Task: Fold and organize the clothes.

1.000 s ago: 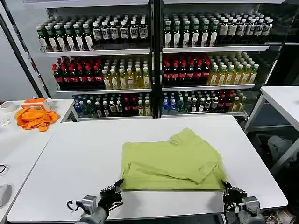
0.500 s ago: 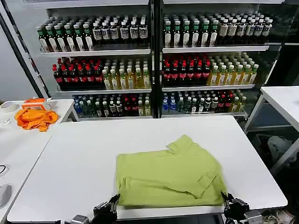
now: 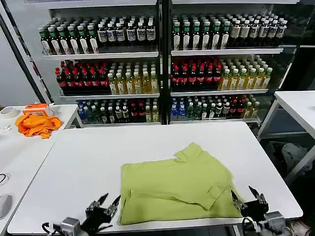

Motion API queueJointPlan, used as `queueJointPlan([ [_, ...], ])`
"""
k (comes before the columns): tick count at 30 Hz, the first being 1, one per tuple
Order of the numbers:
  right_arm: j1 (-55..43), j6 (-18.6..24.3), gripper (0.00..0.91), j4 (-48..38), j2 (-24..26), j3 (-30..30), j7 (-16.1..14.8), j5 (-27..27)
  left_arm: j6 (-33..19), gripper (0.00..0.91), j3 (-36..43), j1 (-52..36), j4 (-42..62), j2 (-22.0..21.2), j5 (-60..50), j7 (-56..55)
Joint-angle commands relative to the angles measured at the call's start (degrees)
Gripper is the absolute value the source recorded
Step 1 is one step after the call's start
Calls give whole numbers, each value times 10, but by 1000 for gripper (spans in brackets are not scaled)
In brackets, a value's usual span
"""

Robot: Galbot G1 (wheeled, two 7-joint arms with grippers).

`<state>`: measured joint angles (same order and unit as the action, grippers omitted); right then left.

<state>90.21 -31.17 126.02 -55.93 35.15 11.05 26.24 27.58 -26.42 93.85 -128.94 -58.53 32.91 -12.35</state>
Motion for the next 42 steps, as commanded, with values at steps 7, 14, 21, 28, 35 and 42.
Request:
queueJointPlan([
  [7, -424, -20, 907, -284, -14, -245, 24, 89, 13, 907, 117, -262, 181, 23, 72, -45],
  [14, -491, -19, 907, -379, -50, -301, 20, 95, 36, 907, 169, -339, 241, 15, 95, -61],
  [21, -521, -20, 907, -440, -80, -332, 16, 93, 40, 907, 197, -380, 287, 0, 97, -69],
  [28, -535, -20, 907, -472, -101, -342, 12, 87, 43, 907, 211, -393, 311, -12, 96, -71],
  [35, -536, -19, 433, -491, -112, -346, 7, 90, 40, 20, 212, -391, 314, -12, 96, -71],
  [42, -529, -19, 0, -483, -111, -351, 4, 91, 33, 20, 212, -383, 307, -9, 96, -67],
])
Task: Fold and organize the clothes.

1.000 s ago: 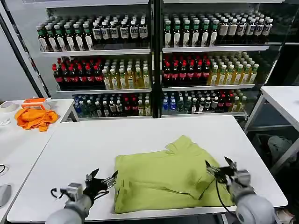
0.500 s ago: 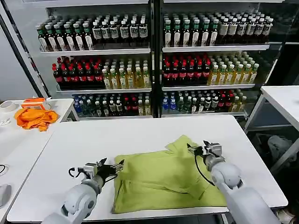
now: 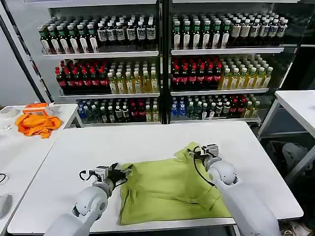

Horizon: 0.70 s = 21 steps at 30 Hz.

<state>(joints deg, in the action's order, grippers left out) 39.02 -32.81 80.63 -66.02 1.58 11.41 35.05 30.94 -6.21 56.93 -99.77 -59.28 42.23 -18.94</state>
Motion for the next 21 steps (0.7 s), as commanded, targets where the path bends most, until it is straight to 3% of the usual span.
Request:
queueJointPlan([
  [1, -15, -3, 0, -29, -11, -14, 0, 3, -1, 20, 9, -12, 14, -1, 4, 0],
  [21, 7, 24, 0, 28, 5, 12, 1, 5, -26, 20, -7, 11, -12, 4, 23, 20],
])
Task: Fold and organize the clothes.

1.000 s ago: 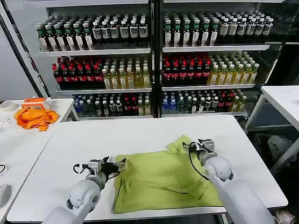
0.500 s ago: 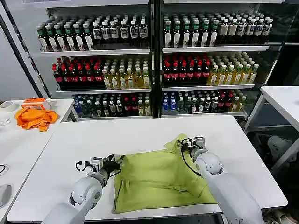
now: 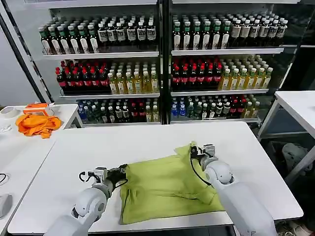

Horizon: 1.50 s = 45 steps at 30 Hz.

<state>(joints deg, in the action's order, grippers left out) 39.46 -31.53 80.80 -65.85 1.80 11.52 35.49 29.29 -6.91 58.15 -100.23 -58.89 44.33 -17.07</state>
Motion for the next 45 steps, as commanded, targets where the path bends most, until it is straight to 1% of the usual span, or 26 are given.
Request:
queueJointPlan([
  [1, 7, 12, 0, 38, 6, 17, 0, 2, -15, 20, -2, 0, -12, 0, 3, 2],
  [7, 34, 13, 0, 101, 25, 42, 0, 6, -38, 20, -19, 9, -42, 5, 11, 5],
  [14, 84, 8, 0, 172, 52, 81, 2, 14, -41, 20, -42, 36, -76, 13, 19, 7],
  [20, 175, 4, 0, 255, 76, 130, 2, 15, -39, 20, -59, 68, -101, 14, 19, 14],
  [22, 225, 3, 0, 287, 83, 154, 2, 15, -38, 20, -64, 78, -110, 15, 19, 18],
  [27, 309, 2, 0, 356, 91, 212, -1, 8, -34, 20, -78, 109, -136, 20, 19, 26],
  [32, 380, 2, 0, 391, 90, 248, -3, -5, -33, 20, -87, 148, -158, 22, 10, 33],
  [37, 429, 0, 0, 413, 86, 277, -2, -12, -23, 20, -91, 183, -175, 25, -3, 41],
  [45, 450, -13, 0, 415, 76, 282, 6, -20, -3, 20, -94, 216, -183, 27, -40, 50],
])
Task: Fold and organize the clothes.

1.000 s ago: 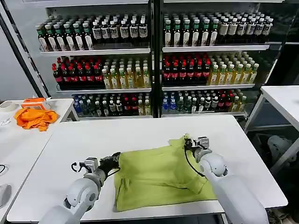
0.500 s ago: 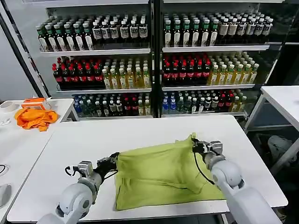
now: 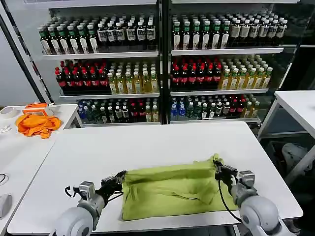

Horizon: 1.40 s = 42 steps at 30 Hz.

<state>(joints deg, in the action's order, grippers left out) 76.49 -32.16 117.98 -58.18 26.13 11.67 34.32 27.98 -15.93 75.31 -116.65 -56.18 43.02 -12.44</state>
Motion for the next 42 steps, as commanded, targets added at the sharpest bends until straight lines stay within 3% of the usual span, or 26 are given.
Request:
queueJointPlan([
  [1, 80, -8, 0, 43, -3, 39, 5, -9, 14, 20, -4, 47, -17, -2, -35, 3],
  [5, 83, -9, 0, 41, -12, 35, 7, -15, 20, 20, -5, 53, -17, -5, -46, 5],
  [6, 82, -10, 0, 40, -14, 32, 8, -20, 20, 101, -5, 54, -16, -6, -49, 6],
  [7, 82, -10, 0, 39, -16, 29, 7, -29, 19, 272, -4, 54, -13, -8, -66, 7],
  [8, 82, -10, 554, 39, -17, 28, 6, -33, 19, 766, -2, 55, -12, -8, -73, 9],
  [9, 83, -10, 907, 39, -18, 27, 5, -38, 19, 907, -1, 55, -11, -11, -87, 10],
  [18, 126, -7, 907, 76, -32, 46, -1, -76, -15, 907, -5, 78, -37, -50, -110, -24],
  [28, 161, 0, 907, 77, -44, 51, -6, -93, -58, 907, 9, 120, -38, -203, -182, -82],
  [36, 160, 1, 907, 75, -40, 51, -7, -89, -74, 887, 20, 107, 19, -247, -228, -103],
  [37, 159, 1, 907, 75, -40, 51, -7, -89, -78, 836, 22, 109, 20, -250, -230, -103],
  [39, 157, 1, 907, 74, -40, 50, -7, -87, -83, 403, 25, 112, 26, -255, -239, -106],
  [41, 156, 1, 907, 74, -41, 50, -7, -85, -89, 111, 28, 114, 34, -261, -248, -110],
  [42, 156, 1, 907, 74, -41, 49, -7, -85, -92, 71, 29, 116, 36, -263, -251, -110],
])
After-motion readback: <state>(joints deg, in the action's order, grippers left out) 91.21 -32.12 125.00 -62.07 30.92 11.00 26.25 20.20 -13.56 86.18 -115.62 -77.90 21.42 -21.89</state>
